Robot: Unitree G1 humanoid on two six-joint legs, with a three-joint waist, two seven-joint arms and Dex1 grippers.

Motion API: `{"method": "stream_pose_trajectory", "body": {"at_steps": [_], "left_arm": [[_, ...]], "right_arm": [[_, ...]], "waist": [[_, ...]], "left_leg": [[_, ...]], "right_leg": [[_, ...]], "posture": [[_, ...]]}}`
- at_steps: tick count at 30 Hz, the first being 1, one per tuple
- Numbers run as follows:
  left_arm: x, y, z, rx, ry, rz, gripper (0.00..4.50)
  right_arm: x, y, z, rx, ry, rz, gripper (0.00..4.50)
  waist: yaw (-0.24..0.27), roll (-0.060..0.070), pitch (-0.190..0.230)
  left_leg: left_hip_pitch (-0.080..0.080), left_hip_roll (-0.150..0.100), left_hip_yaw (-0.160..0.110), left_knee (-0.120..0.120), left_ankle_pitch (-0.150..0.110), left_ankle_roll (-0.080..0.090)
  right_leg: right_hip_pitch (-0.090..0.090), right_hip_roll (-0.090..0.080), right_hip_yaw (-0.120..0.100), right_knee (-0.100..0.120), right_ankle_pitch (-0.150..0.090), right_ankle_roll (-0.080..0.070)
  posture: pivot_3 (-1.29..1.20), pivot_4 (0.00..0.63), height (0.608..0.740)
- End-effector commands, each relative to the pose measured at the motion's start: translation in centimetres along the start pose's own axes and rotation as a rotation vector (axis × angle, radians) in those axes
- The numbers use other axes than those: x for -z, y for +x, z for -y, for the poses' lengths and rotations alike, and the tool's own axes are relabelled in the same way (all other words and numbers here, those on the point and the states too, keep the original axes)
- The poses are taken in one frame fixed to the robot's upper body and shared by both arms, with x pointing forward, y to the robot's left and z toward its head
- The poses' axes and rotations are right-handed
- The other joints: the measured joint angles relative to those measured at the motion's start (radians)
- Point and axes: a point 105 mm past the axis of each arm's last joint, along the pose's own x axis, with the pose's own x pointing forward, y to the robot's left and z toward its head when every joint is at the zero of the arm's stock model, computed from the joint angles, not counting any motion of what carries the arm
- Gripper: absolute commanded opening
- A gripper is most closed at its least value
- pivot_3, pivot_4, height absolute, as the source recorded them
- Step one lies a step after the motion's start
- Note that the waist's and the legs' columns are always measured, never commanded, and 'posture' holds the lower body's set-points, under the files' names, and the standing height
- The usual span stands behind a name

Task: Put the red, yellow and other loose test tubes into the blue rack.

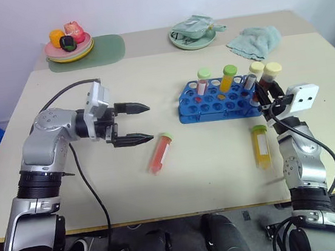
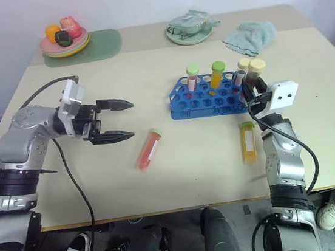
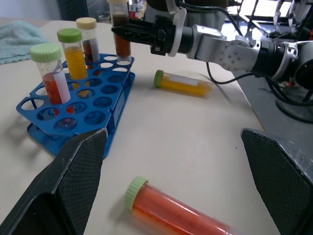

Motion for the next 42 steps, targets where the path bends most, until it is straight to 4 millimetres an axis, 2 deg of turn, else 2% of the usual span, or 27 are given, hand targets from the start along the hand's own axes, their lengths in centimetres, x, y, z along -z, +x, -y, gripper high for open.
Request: {"method": "stream_pose_trajectory", "body": {"at_steps": [1,25,27,28,31,33,37,42], "left_arm": [[-1.2,-0.4,0.2,-0.002,0.044,0.024,4.50],[-1.7,-0.5,0.4,-0.012,0.039,0.023,4.50],[-1.7,-0.5,0.3,-0.014,0.037,0.023,4.50],[-1.7,-0.5,0.3,-0.015,0.038,0.023,4.50],[-1.6,-0.5,0.3,-0.013,0.037,0.022,4.50],[-1.6,-0.5,0.3,-0.013,0.033,0.028,4.50],[-1.4,-0.5,0.2,-0.012,0.033,0.026,4.50],[-1.4,-0.2,0.4,-0.005,0.031,0.036,4.50]], "right_arm": [[-1.1,0.0,0.5,0.011,-0.022,0.046,0.85],[0.0,0.6,0.1,-0.011,0.003,0.027,0.85],[0.0,0.5,0.2,-0.020,0.033,0.029,1.88],[-0.1,0.5,0.2,-0.021,0.033,0.030,2.20],[-0.4,0.6,0.4,-0.012,0.024,0.031,3.75],[-1.0,0.7,0.7,0.002,0.016,0.048,4.48],[-2.2,0.8,1.3,0.031,-0.008,0.073,4.48],[-5.6,1.4,2.3,0.049,-0.021,0.113,4.48]], "waist": [[0.000,0.000,0.000],[-0.001,0.000,0.000],[-0.001,0.000,0.000],[-0.001,0.000,0.000],[-0.001,0.000,0.000],[0.000,0.000,0.000],[0.000,0.000,0.000],[0.001,0.000,0.000]], "left_leg": [[0.000,0.000,0.000,0.000,0.000,0.000],[0.000,0.000,0.000,0.000,0.000,0.000],[0.000,0.000,0.000,0.000,0.000,0.000],[0.000,0.000,0.000,0.000,0.000,0.000],[0.000,0.000,0.000,0.000,0.000,0.000],[0.000,0.000,0.000,0.000,0.000,0.000],[0.000,0.000,0.000,0.000,0.000,0.000],[0.000,0.000,0.000,0.000,0.000,0.000]], "right_leg": [[0.000,0.000,0.000,0.000,0.000,0.000],[0.000,0.000,0.000,0.000,0.000,0.000],[0.000,0.000,0.000,0.000,0.000,0.000],[0.000,0.000,0.000,0.000,0.000,0.000],[0.000,0.000,0.000,0.000,0.000,0.000],[0.000,0.000,0.000,0.000,0.000,0.000],[0.000,0.000,0.000,0.000,0.000,0.000],[0.000,0.000,0.000,0.000,0.000,0.000]], "posture": [[0.00,0.150,0.740],[0.00,0.150,0.740],[0.00,0.150,0.740],[0.00,0.150,0.740],[0.00,0.150,0.740],[0.00,0.150,0.740],[0.00,0.150,0.740],[0.00,0.150,0.740]]}}
